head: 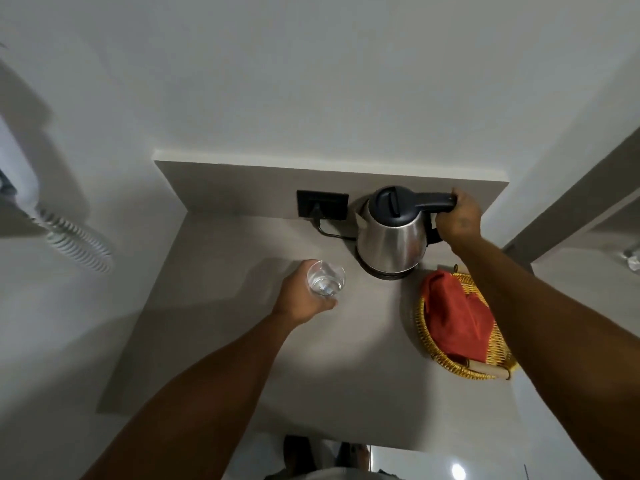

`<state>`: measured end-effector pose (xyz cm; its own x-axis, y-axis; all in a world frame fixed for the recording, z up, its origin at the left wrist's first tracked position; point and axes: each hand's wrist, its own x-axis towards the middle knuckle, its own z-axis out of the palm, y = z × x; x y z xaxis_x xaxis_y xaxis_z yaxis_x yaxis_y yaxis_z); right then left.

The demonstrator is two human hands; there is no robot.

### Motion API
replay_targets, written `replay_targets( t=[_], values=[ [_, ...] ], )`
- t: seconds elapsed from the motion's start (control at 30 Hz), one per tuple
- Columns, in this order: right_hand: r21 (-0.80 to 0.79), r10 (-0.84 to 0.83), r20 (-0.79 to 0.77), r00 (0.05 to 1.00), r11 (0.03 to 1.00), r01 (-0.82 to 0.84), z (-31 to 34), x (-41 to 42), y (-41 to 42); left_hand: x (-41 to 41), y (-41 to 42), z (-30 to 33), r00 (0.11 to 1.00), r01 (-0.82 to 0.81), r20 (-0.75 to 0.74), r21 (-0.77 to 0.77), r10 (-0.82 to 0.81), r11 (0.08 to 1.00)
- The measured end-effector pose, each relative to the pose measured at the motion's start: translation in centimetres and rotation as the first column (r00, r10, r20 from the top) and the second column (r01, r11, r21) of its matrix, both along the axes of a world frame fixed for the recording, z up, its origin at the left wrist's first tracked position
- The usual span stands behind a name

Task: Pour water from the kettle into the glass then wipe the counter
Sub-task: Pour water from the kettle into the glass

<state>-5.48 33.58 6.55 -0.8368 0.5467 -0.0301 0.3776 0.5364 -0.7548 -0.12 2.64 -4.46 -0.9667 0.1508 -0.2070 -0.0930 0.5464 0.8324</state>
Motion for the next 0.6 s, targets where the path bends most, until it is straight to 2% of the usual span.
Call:
replay_targets(
  t=[0.1,0.17,0.23,0.43,0.6],
  values=[
    [0.223,0.226,-0.048,0.973,0.952,-0.210,2.9,-0.3,-1.6,-0.1,0.1,0.0,1.000,-0.015,-0.005,0.007,0.015,1.000],
    [0.447,0.411,-0.028,0.911,0.821,-0.356,4.7,-0.2,-3.1,0.0,0.1,-0.1,1.000,-0.025,-0.014,0.014,0.026,1.000],
    [0.577,0.549,-0.005,0.835,0.684,-0.446,6.0,0.1,-4.8,0.1,0.1,-0.2,0.999,-0.040,-0.033,0.026,0.041,0.999],
    [0.788,0.714,0.057,0.698,0.397,-0.471,7.5,1.1,-9.2,0.3,0.0,0.0,0.996,-0.054,-0.063,0.075,0.058,0.996],
    [0.838,0.751,0.160,0.641,0.239,-0.490,7.7,1.8,-11.8,0.5,-0.1,0.1,0.996,-0.040,-0.082,0.090,0.047,0.995]
  ],
)
